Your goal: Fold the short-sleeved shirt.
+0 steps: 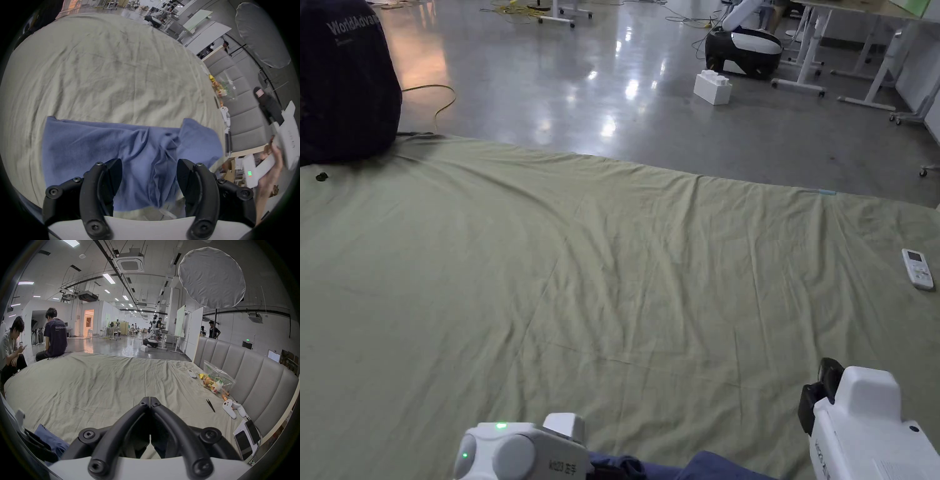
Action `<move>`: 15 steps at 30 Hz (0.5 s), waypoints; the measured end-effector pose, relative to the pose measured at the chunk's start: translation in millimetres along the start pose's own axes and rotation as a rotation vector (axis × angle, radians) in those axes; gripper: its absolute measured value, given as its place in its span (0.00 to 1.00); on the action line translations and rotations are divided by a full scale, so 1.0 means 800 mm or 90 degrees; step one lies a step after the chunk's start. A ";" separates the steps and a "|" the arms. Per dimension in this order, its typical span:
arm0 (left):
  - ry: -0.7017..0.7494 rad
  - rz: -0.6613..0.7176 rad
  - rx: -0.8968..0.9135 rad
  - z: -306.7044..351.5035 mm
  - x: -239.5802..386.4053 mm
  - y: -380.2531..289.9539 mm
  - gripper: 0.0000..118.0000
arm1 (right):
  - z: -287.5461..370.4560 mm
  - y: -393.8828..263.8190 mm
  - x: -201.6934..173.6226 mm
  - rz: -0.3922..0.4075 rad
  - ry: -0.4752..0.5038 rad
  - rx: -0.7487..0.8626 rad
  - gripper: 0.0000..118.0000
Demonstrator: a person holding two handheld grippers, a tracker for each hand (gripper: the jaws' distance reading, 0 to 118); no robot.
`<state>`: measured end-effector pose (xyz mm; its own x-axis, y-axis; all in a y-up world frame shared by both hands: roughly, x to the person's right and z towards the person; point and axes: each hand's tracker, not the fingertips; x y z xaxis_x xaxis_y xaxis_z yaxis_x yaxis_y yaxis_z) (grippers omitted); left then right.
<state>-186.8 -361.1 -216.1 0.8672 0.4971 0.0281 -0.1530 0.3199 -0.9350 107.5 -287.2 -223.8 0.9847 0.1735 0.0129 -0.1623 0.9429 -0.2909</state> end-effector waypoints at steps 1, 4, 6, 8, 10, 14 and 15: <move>-0.009 0.005 0.009 0.010 -0.001 0.002 0.61 | 0.000 -0.001 0.001 -0.001 0.001 -0.001 0.00; -0.028 0.016 0.047 0.042 -0.014 0.008 0.60 | -0.001 -0.003 0.002 -0.004 0.000 -0.006 0.00; -0.001 0.010 0.074 0.051 -0.020 0.008 0.57 | -0.001 -0.005 0.004 -0.007 0.001 -0.008 0.00; 0.037 0.008 0.077 0.050 0.000 0.010 0.39 | -0.001 -0.006 0.004 -0.009 0.001 -0.010 0.00; 0.041 0.006 0.054 0.035 0.007 0.005 0.24 | -0.001 -0.008 0.004 -0.011 0.002 -0.012 0.00; 0.045 -0.007 -0.004 -0.007 0.007 -0.016 0.24 | -0.003 -0.013 0.005 -0.014 0.004 -0.017 0.00; 0.039 -0.020 -0.021 -0.017 0.014 -0.022 0.22 | -0.004 -0.015 0.005 -0.014 0.003 -0.018 0.00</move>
<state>-168.3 -372.3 -204.3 0.8988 0.4367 0.0374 -0.1100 0.3074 -0.9452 113.7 -298.4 -223.4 0.9884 0.1511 0.0149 -0.1386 0.9380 -0.3177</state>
